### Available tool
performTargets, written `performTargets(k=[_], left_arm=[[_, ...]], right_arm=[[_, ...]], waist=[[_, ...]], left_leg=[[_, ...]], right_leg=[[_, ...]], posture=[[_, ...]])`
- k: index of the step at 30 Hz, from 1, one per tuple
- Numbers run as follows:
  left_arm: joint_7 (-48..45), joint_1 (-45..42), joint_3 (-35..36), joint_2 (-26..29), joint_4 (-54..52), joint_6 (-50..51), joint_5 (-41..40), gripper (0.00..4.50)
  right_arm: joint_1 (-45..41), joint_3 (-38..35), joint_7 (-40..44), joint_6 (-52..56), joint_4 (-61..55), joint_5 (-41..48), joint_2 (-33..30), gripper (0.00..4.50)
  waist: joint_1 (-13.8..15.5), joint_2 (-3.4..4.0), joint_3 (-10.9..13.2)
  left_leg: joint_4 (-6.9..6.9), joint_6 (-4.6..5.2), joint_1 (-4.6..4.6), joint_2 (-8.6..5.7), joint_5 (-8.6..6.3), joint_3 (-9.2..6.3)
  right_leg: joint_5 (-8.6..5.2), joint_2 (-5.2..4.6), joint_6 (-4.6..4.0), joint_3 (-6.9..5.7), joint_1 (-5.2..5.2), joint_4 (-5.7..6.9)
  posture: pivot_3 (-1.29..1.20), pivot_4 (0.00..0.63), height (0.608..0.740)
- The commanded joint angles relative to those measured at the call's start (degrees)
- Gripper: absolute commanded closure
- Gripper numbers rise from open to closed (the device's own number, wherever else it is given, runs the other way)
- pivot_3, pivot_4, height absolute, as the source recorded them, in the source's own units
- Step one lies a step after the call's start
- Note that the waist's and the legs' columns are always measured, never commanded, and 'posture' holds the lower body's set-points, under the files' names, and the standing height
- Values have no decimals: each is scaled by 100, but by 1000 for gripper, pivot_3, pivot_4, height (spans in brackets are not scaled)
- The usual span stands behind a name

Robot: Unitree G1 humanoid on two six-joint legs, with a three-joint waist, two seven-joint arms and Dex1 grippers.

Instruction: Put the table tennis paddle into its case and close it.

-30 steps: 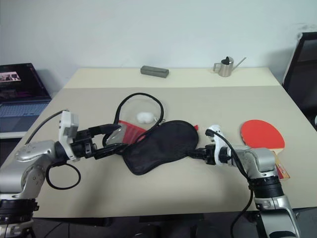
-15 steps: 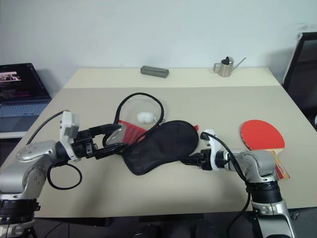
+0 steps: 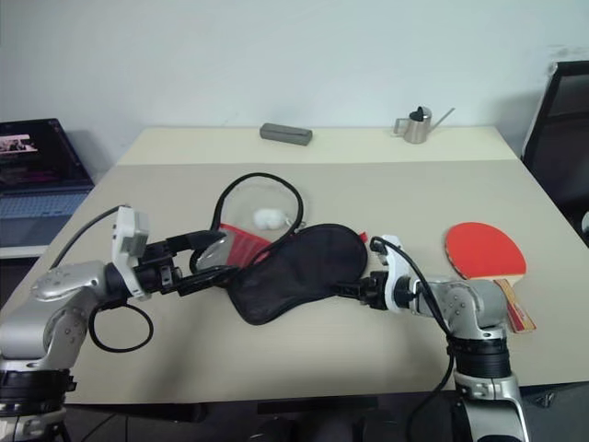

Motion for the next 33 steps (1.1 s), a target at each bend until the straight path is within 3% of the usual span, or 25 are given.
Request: performTargets(k=[1, 13, 19, 22, 33], left_arm=[[20, -85, 47, 7, -91, -75, 0, 0], [75, -4, 120, -3, -144, -75, -31, 0], [110, 48, 145, 13, -165, -90, -39, 0], [124, 97, 170, 19, -187, -96, -48, 0], [174, 350, 256, 45, -328, -87, -69, 0]], right_arm=[[-120, -118, -170, 96, 59, 50, 242, 22], [-377, -742, -869, 490, 252, 109, 1507, 22], [-351, -795, -1197, 345, 316, -33, 1789, 22], [-380, -921, -1392, 305, 390, -90, 1962, 591], [-461, -1181, -1961, 26, 642, -233, 2314, 4336]], waist=[[-3, 0, 0], [2, 1, 1], [1, 1, 1], [0, 1, 1], [-4, -2, -2]], left_leg=[[0, 0, 1, 1, 0, 0], [-8, -1, -4, 11, -1, -5], [-10, -1, -3, 12, -1, -5], [-10, -1, -1, 13, -1, -5], [-11, -1, 0, 16, -1, -3]], right_leg=[[1, 3, -1, 0, 0, 0], [14, 37, -24, 0, -10, -4], [14, 39, -25, 0, -11, -3], [15, 39, -26, 0, -11, -3], [16, 43, -29, 3, -10, -4]], posture=[[0, 150, 740], [0, 150, 740], [0, 150, 740], [0, 150, 740], [0, 150, 740]])
